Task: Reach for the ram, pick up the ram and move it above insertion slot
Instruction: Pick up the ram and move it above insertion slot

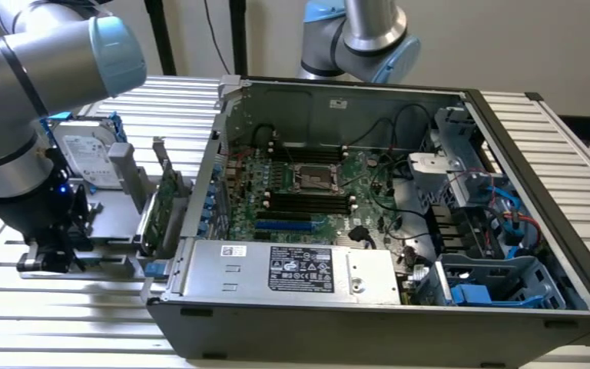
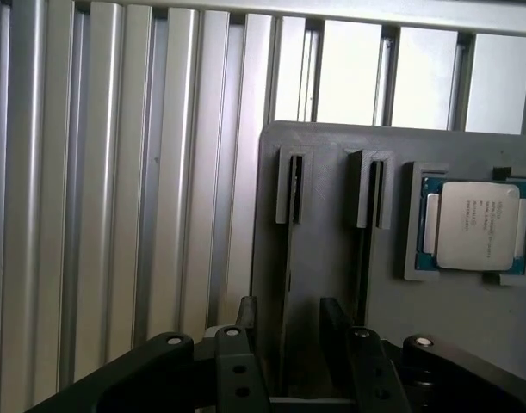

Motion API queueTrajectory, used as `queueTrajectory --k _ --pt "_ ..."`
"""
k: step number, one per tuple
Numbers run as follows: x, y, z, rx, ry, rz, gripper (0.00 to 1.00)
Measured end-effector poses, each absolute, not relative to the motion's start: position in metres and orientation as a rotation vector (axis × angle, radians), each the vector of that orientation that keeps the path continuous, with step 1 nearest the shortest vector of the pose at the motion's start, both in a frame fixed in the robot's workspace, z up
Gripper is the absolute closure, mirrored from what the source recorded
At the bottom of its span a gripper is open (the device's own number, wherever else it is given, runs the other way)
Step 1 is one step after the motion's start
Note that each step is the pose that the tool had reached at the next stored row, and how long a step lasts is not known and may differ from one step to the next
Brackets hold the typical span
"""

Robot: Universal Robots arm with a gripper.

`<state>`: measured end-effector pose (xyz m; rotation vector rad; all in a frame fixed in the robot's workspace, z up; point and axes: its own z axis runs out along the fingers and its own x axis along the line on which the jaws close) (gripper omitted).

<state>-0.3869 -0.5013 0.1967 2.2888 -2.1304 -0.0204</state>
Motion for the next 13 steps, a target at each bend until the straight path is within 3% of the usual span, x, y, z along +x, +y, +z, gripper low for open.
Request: queueTrajectory --k 6,9,13 --pt "-0.3856 -0.5014 0.1966 2.289 -2.130 -0.020 0.60" --pt "-0.3855 -0.5013 0.1966 2.289 -2.130 -0.020 0.78" --pt "-0.3849 -0.5013 0.1967 2.289 -2.130 -0.020 0.86"
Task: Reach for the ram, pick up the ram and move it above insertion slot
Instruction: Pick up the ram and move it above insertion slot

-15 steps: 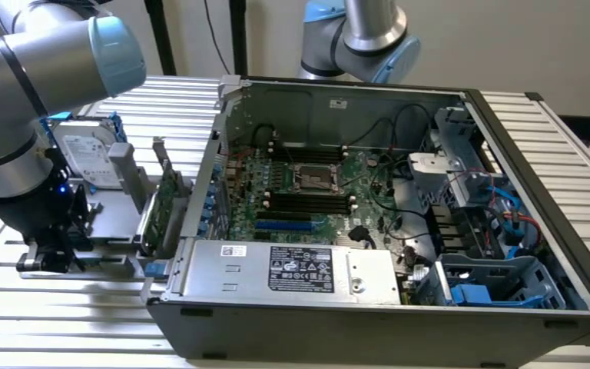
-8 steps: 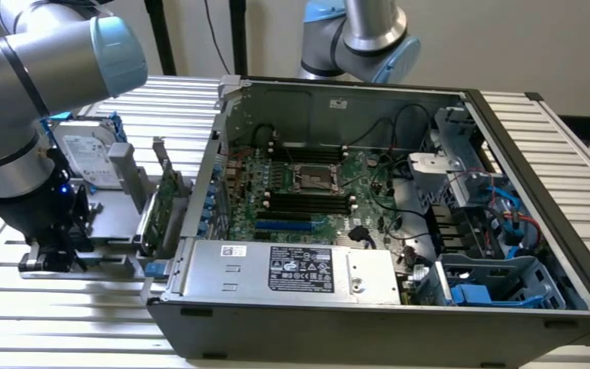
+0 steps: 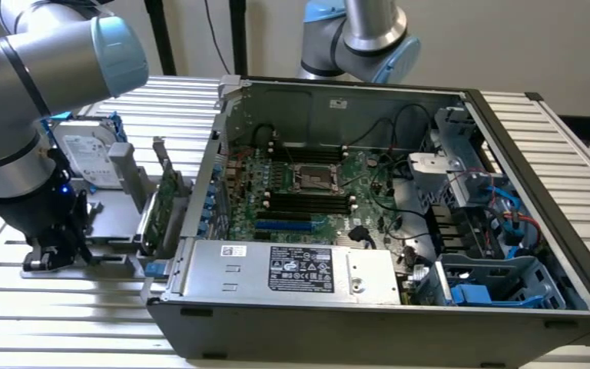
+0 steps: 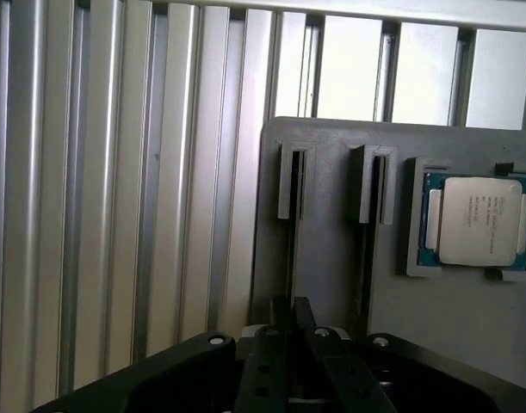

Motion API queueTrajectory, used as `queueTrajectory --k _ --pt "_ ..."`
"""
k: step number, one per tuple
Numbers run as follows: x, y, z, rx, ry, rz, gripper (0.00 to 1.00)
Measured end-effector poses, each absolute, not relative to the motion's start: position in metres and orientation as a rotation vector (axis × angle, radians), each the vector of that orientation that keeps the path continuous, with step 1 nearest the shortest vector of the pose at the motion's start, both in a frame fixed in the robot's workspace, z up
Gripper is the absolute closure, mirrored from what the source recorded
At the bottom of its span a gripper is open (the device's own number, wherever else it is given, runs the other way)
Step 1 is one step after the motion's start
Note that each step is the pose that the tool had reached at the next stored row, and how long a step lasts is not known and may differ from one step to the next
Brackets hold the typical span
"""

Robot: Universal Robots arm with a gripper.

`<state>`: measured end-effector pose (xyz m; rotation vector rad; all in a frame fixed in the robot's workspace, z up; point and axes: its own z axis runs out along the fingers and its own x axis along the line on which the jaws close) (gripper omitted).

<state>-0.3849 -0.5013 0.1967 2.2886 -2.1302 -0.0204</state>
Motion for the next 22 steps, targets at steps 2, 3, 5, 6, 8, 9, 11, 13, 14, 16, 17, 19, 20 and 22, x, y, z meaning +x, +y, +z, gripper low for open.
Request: queueTrajectory --k 2,3,5,6,8,9,11,13,14,16,17,19,20,22 --pt "-0.385 -0.501 0.197 2.289 -2.130 -0.020 0.86" --pt "-0.384 -0.501 0.197 2.288 -2.130 -0.021 0.86" --pt "-0.384 -0.501 0.198 2.288 -2.130 -0.022 0.86" --pt "-0.384 -0.501 0.200 2.287 -2.129 -0.024 0.86" --pt "-0.384 -0.501 0.205 2.286 -2.128 -0.026 0.86" --pt "-0.384 -0.501 0.208 2.285 -2.128 -0.027 0.86" --pt "-0.384 -0.501 0.217 2.285 -2.128 -0.028 0.86" --pt "-0.384 -0.501 0.226 2.285 -2.127 -0.028 0.86" --pt "-0.384 -0.501 0.230 2.285 -2.127 -0.028 0.86" --pt "-0.383 -0.501 0.239 2.284 -2.127 -0.029 0.86" --pt "-0.383 -0.501 0.244 2.284 -2.127 -0.030 0.86" --pt "-0.382 -0.501 0.253 2.284 -2.127 -0.030 0.86" --pt "-0.381 -0.501 0.258 2.284 -2.127 -0.030 0.86" --pt "-0.380 -0.501 0.267 2.284 -2.127 -0.030 0.86"
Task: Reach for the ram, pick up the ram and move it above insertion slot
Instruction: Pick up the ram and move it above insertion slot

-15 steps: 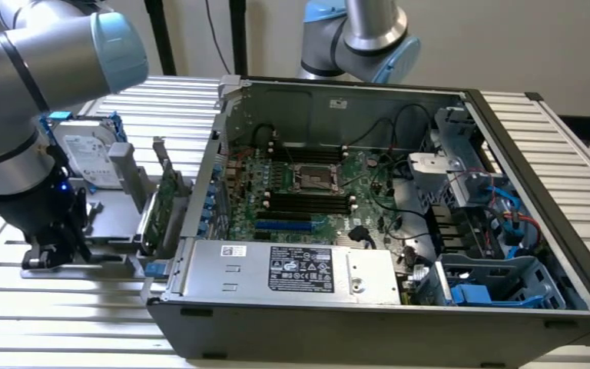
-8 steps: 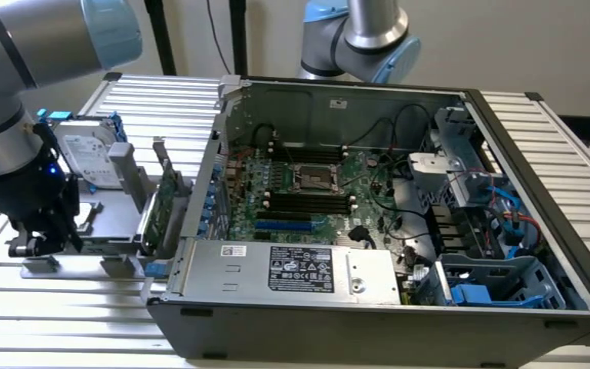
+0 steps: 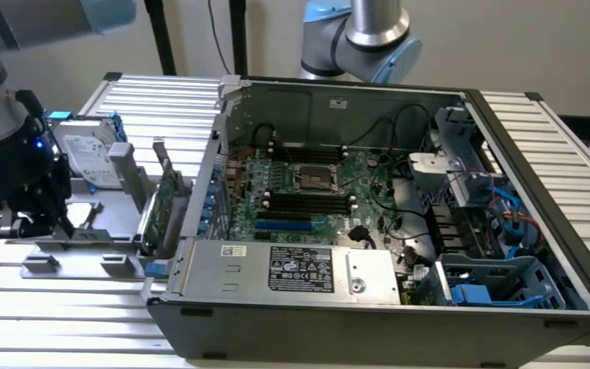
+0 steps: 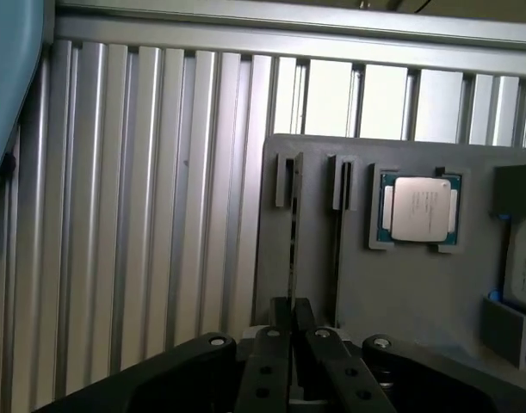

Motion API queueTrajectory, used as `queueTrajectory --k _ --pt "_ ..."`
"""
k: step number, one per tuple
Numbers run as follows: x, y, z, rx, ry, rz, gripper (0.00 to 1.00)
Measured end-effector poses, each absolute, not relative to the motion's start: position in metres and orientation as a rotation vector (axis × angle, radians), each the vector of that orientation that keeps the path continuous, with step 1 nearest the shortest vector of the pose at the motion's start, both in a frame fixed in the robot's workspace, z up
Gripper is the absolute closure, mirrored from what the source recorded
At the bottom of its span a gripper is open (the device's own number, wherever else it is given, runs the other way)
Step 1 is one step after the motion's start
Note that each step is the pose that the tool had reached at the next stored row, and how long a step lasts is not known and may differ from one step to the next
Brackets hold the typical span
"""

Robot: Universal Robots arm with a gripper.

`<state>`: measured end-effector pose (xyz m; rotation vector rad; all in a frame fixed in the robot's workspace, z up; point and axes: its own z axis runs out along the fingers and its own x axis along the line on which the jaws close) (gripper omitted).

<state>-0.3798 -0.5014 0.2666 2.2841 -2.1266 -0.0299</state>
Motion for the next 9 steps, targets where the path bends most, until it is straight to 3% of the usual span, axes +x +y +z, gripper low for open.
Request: queueTrajectory --k 9 --pt "-0.360 -0.501 0.307 2.284 -2.127 -0.030 0.86"
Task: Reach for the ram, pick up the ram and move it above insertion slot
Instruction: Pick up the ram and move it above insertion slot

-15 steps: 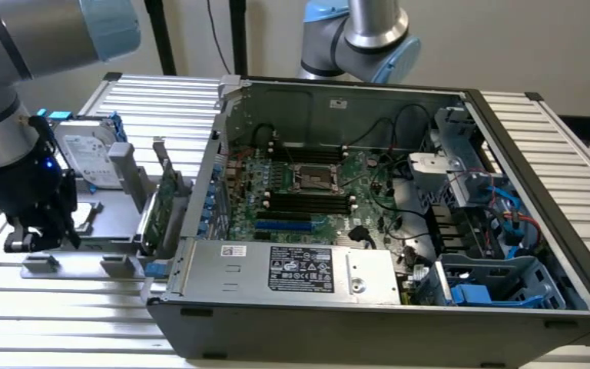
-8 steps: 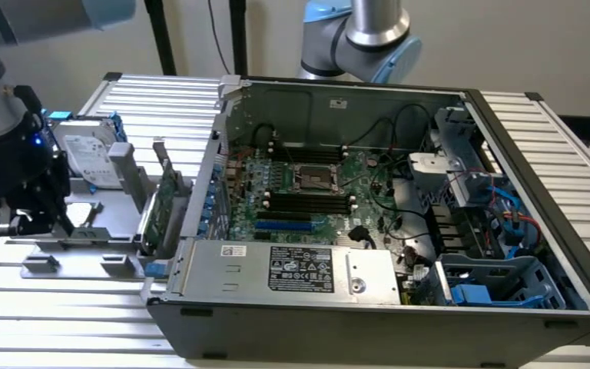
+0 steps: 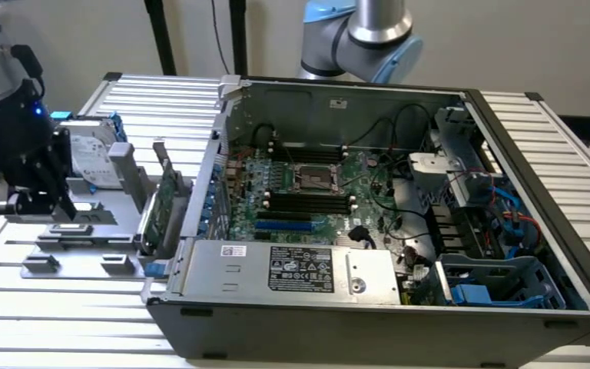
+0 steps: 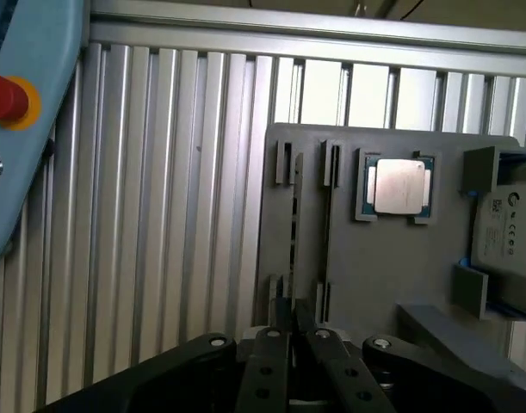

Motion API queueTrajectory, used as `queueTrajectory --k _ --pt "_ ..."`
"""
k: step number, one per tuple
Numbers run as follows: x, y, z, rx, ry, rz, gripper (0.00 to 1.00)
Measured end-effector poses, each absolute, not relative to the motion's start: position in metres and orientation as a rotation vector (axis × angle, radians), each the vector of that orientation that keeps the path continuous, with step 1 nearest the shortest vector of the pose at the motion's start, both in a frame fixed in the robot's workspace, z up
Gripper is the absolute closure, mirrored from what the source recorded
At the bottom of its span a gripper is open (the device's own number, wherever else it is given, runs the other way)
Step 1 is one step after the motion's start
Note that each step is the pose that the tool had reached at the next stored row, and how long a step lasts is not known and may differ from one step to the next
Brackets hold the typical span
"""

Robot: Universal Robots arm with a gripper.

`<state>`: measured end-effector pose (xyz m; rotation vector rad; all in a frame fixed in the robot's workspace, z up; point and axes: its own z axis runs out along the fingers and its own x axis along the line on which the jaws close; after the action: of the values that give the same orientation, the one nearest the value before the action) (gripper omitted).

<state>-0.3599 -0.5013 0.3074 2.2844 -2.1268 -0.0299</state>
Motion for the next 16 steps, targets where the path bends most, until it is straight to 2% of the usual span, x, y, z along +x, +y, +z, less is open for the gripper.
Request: queueTrajectory --k 16 --pt "-0.297 -0.498 0.379 2.284 -2.127 -0.030 0.86"
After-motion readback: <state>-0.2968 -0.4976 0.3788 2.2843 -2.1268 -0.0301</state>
